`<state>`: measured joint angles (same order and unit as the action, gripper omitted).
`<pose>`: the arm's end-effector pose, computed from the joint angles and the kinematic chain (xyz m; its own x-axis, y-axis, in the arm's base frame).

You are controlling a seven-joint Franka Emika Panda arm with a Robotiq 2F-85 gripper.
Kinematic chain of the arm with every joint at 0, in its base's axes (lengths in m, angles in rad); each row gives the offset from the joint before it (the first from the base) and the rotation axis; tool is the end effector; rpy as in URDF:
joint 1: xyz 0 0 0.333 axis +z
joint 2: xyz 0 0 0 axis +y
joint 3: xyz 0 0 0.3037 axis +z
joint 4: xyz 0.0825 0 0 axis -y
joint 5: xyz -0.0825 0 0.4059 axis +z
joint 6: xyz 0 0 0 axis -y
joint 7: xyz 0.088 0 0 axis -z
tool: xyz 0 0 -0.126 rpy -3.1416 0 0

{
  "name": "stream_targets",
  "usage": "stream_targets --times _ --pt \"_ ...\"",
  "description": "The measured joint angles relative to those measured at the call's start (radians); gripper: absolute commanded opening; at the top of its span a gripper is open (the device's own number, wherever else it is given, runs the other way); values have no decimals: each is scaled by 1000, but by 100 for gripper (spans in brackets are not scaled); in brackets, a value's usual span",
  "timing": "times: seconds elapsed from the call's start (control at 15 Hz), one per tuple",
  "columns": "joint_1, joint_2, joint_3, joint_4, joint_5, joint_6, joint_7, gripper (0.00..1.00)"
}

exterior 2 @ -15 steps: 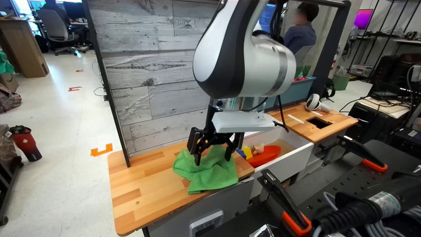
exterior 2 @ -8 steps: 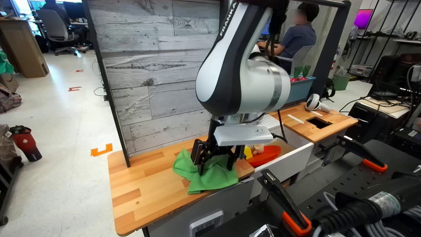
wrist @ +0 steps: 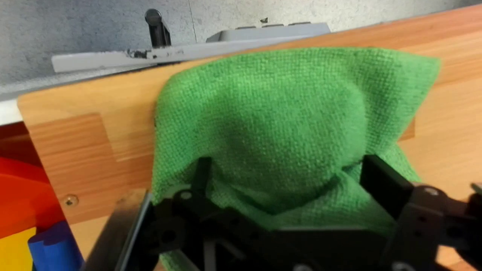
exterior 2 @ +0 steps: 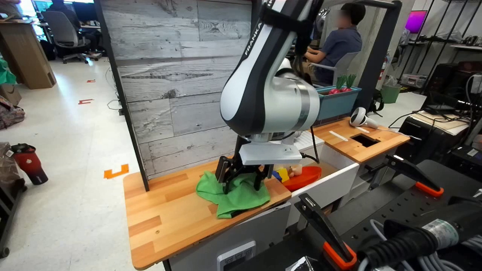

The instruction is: Partially wipe the counter

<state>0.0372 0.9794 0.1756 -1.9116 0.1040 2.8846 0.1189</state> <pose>0.5562 0.1282 -0.0581 0.9961 -0.0807 -0.0352 -0.0855 -0.9822 -0.1674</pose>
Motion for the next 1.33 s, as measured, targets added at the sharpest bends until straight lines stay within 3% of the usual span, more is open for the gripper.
stream_targets --times 0.93,1.33 --pt "-4 138 1 268 7 0 7 100" --pt "44 221 3 370 7 -4 7 100"
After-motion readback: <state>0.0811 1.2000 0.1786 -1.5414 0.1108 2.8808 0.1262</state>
